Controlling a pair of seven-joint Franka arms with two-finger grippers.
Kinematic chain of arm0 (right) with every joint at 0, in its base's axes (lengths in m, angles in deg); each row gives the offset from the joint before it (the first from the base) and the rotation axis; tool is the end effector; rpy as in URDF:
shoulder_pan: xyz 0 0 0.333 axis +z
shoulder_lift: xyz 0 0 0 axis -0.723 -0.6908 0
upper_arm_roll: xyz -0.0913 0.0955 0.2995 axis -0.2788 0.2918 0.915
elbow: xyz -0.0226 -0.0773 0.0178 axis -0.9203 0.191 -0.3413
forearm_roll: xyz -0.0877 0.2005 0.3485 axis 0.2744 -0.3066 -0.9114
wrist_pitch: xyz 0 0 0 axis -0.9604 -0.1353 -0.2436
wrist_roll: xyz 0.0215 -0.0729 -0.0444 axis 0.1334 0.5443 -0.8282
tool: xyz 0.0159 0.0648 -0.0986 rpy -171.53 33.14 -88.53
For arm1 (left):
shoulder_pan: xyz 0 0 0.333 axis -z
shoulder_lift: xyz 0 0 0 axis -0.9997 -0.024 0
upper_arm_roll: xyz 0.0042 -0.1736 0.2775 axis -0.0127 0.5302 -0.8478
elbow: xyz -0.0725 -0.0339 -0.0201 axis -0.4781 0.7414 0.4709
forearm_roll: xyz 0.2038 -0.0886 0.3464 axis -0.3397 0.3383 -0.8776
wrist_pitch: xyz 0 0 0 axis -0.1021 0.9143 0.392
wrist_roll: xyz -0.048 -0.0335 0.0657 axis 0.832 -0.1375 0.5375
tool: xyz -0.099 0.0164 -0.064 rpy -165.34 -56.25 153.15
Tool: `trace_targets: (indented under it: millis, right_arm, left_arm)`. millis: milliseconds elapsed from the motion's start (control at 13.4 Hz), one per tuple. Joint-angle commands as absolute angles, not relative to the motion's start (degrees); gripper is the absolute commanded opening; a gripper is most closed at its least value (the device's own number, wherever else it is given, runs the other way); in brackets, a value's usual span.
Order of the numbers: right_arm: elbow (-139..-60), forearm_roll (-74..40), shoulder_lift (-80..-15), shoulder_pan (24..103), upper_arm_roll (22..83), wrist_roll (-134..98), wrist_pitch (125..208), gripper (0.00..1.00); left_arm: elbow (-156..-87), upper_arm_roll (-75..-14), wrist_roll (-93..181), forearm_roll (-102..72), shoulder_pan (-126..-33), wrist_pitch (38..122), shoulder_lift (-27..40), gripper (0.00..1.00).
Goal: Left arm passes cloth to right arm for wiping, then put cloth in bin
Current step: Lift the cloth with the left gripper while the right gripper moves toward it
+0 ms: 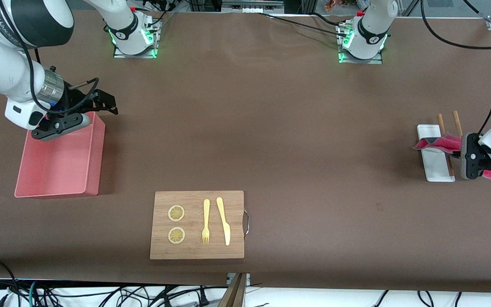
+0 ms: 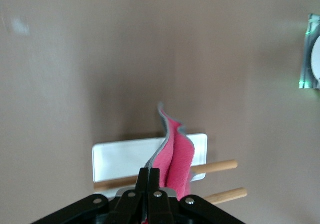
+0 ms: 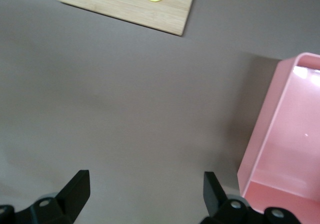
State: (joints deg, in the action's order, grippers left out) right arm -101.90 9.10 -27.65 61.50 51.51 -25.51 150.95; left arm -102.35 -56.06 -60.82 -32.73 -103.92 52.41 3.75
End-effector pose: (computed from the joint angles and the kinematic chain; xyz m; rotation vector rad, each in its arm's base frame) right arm 0.5819 0.1122 0.5058 -2.9207 -0.4925 0.1267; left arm 0.6668 0.1330 0.3915 2.0414 -2.0569 -0.3994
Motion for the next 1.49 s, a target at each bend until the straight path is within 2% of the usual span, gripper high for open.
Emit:
trace_targets:
  millis: [0, 299, 747, 971, 1120, 1419]
  right_arm:
    - [-109.25, 6.22, -24.34, 60.98, 51.26, -33.33, 156.35, 1.00]
    - [-116.82, -6.66, -23.53, 57.30, 51.26, -55.88, 159.36, 1.00]
    - [-121.40, -28.11, -30.98, 56.06, 52.48, -93.77, 159.01, 1.00]
    - [-121.40, -42.52, -37.85, 56.41, 55.20, -112.40, 159.36, 1.00]
    - [-121.32, -48.52, -40.31, 57.55, 56.96, -115.97, 159.80, 1.00]
    - [-120.70, -68.18, -44.10, 66.23, 59.34, -123.78, 168.56, 1.00]
  left_arm:
    - [-100.16, -51.98, -56.86, -32.40, -103.57, 45.95, 6.45, 0.00]
    - [-94.27, -43.29, -37.29, -31.36, -103.57, 36.79, 6.45, 0.00]
    - [-94.00, -36.33, -5.12, -14.60, -103.31, 35.37, 6.37, 0.00]
    - [-94.00, -35.97, 15.09, -7.37, -98.23, 36.16, 5.93, 0.00]
    - [-93.99, -35.97, 27.04, -5.52, -93.31, 39.13, 5.75, 0.00]
    - [-94.43, -35.97, 44.92, 1.95, -88.29, 47.47, 4.35, 0.00]
